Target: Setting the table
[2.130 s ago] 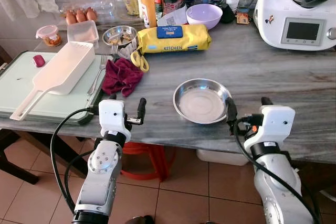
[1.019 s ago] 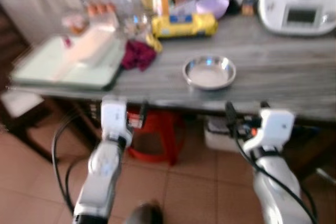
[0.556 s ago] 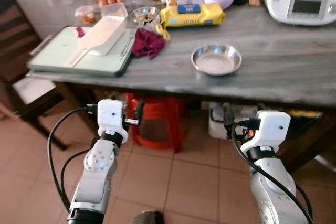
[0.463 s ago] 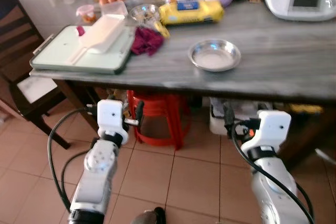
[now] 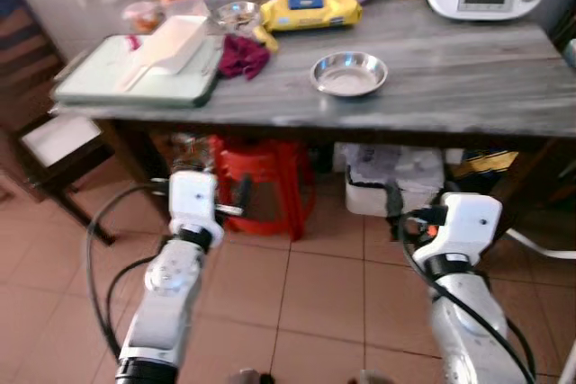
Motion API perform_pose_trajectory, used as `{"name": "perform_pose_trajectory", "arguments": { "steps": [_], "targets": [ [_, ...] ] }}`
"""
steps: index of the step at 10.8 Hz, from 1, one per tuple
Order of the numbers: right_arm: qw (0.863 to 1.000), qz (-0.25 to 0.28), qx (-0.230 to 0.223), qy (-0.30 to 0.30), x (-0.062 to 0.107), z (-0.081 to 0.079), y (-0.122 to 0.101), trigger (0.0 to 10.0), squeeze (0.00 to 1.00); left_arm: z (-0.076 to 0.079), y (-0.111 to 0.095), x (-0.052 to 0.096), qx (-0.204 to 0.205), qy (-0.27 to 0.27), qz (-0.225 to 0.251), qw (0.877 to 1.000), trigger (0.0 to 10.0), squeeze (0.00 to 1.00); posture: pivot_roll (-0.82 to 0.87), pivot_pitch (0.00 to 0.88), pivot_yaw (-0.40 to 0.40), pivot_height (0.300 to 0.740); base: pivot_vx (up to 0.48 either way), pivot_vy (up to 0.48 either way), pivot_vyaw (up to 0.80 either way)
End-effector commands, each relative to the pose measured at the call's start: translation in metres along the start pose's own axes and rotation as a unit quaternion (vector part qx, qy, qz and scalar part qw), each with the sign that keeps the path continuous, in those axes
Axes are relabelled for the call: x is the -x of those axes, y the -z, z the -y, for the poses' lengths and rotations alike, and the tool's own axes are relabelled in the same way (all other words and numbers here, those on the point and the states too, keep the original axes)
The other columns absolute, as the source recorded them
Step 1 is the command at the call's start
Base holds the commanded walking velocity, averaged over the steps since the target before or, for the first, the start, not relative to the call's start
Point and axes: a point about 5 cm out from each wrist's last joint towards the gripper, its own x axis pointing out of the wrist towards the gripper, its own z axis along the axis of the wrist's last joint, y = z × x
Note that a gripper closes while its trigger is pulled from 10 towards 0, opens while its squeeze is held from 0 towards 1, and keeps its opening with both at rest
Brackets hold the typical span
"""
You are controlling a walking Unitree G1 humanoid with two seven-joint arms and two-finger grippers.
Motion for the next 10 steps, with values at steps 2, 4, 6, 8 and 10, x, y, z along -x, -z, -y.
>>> {"name": "perform_pose_trajectory", "arguments": {
  "steps": [2,4,6,8,10],
  "targets": [
    [1.0,-0.003,0.002,0.003,0.0002,0.0026,0.0018,10.0,0.0,0.0029,0.0005,0.0005,-0.004,0.007,-0.004,1.0,10.0,0.0,-0.09,0.116,0.118,0.74,-0.298,0.0,0.0],
    [1.0,-0.003,0.002,0.004,-0.0011,0.0025,0.0023,10.0,0.0,0.0042,-0.0018,-0.0003,-0.008,0.012,0.0,1.0,10.0,0.0,-0.09,0.116,0.12,0.74,-0.294,0.0,0.0],
    [1.0,-0.005,0.001,0.005,-0.0004,0.0028,0.0037,10.0,0.0,0.0049,-0.0023,0.0003,-0.012,0.018,0.003,1.0,10.0,0.0,-0.09,0.118,0.123,0.74,-0.148,0.0,0.0],
    [1.0,-0.006,0.0,0.007,-0.0003,0.0023,0.0049,10.0,0.0,0.0047,-0.0034,0.0017,-0.01,0.045,0.004,0.999,10.0,0.0,-0.09,0.117,0.128,0.74,0.0,0.0,0.0],
    [1.0,-0.005,-0.001,0.006,-0.0011,0.0016,0.0054,10.0,0.0,0.0051,-0.0038,0.0011,-0.012,0.049,0.006,0.999,10.0,0.0,-0.09,0.111,0.127,0.74,0.0,0.0,0.0]
  ]
}}
